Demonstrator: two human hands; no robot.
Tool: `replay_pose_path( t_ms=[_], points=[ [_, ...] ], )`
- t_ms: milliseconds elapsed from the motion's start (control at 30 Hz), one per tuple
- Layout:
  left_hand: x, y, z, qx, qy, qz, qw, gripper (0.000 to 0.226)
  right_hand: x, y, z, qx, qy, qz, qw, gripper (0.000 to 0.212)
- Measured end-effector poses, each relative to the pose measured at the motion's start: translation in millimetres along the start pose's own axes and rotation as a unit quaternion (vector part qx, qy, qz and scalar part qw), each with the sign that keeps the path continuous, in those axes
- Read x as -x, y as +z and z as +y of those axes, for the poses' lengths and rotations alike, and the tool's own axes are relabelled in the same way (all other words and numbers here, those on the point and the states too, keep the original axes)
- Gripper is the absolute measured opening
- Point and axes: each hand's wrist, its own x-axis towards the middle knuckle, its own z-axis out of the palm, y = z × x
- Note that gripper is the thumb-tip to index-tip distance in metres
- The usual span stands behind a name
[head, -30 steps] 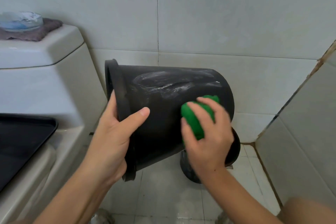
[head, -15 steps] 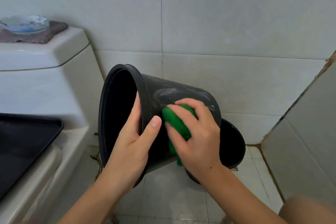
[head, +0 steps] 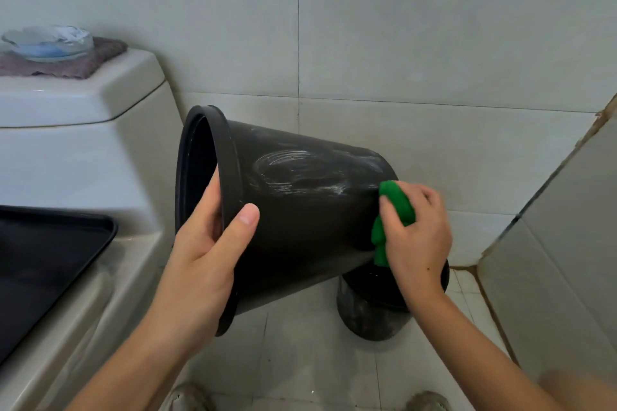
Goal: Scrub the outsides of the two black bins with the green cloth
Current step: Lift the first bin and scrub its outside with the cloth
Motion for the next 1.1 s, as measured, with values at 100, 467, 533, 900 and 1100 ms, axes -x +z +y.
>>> replay_pose_path(
  t_ms=[100, 467, 533, 900, 1100],
  points=[
    [0, -1, -2, 0.01, 0.004, -0.003, 1.0, 0.057, -1, -2, 0, 0.005, 0.005, 0.011, 1.0, 0.025],
    [2, 14, -11, 0.034, -0.022, -0.024, 0.999, 0.047, 42, 0, -54, -0.025, -0.336, -0.026, 0.941, 0.022],
    [2, 11, -8, 0.061, -0.048, 0.0, 0.997, 0.049, 31, -2, -40, -0.001, -0.27, -0.012, 0.963, 0.024],
    [3, 2, 2, 0.03, -0.013, -0.009, 0.999, 0.05, -7, -11, -17, 0.057, -0.074, -0.034, 0.995, 0.028],
    [1, 13, -7, 0.012, 0.002, -0.049, 0.999, 0.056, 33, -4, -67, -0.021, -0.264, -0.059, 0.963, 0.022]
  ],
)
